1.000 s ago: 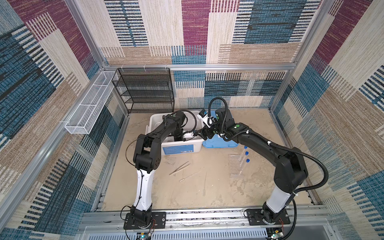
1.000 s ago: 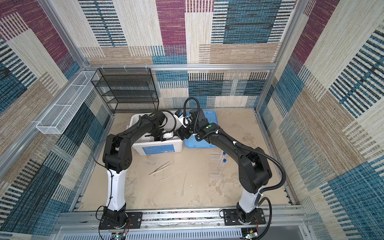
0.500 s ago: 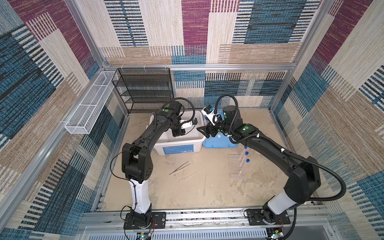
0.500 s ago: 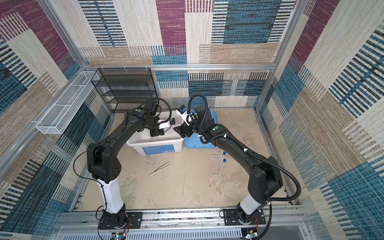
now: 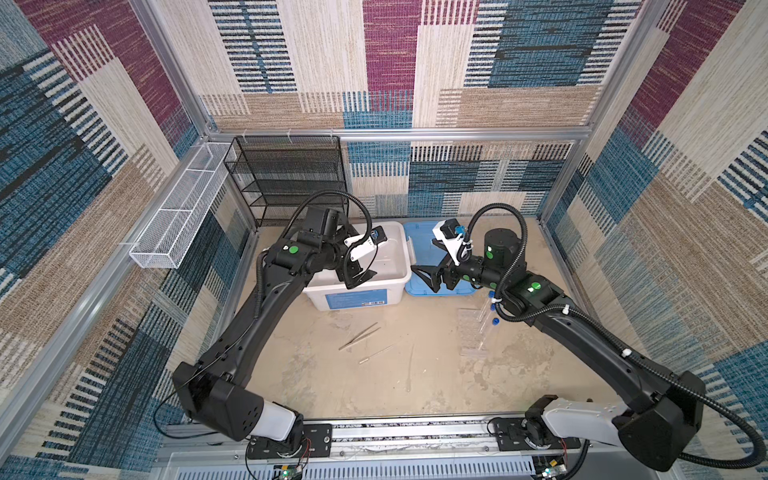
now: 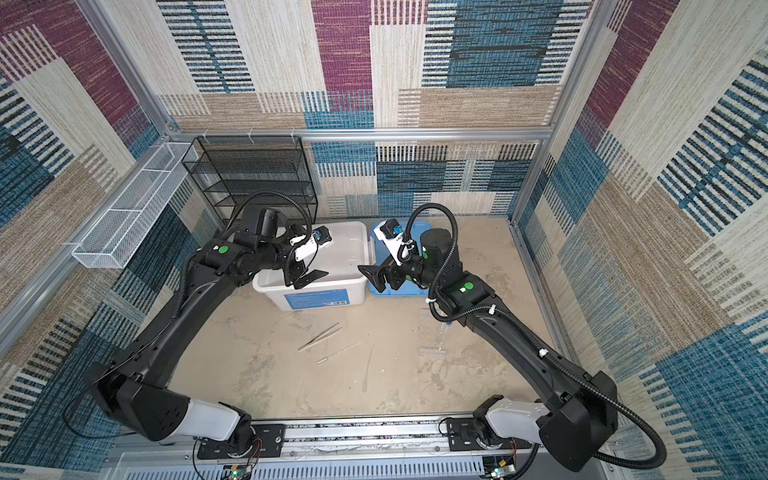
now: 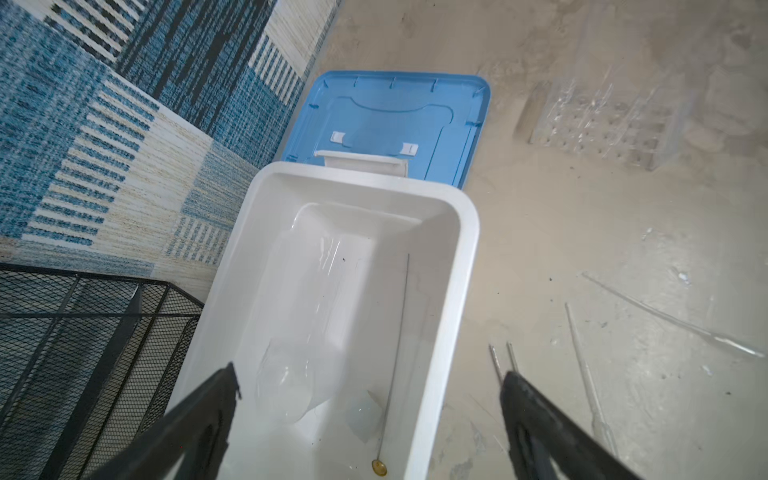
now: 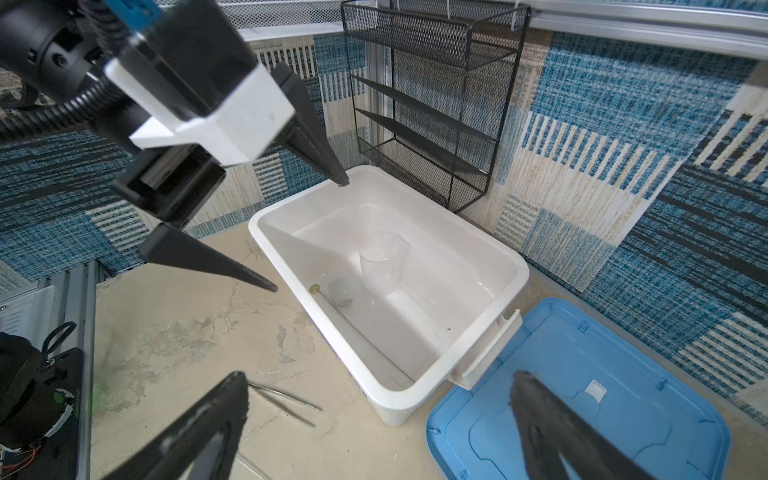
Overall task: Organize the chemistry lab equipment
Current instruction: 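Raise the left gripper out of the bin and move it over the tweezers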
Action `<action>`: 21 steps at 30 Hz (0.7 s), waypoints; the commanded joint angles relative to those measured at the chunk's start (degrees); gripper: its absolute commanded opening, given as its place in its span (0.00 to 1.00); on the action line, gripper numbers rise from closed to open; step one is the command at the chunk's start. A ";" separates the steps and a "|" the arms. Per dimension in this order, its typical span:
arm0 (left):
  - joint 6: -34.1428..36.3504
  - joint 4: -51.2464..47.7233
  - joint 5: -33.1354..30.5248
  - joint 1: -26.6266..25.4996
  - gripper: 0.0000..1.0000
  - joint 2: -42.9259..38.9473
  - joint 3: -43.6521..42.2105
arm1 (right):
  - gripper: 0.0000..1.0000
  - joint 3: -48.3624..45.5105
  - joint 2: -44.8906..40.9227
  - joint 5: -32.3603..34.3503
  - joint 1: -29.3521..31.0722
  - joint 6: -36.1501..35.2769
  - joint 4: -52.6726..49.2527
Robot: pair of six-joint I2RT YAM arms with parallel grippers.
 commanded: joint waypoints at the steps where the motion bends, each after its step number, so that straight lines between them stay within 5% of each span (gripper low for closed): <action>1: -1.03 0.90 1.17 -0.61 0.96 -5.55 -5.20 | 0.99 -4.15 -3.71 -0.66 0.12 0.69 1.46; 9: 0.78 0.72 -9.06 -3.31 0.93 -13.55 -22.18 | 0.97 -11.44 -4.68 -4.90 0.79 2.59 4.55; 21: -7.06 11.50 -8.29 -4.51 0.71 -6.88 -35.43 | 0.92 -17.74 -1.45 -4.33 7.12 6.28 13.27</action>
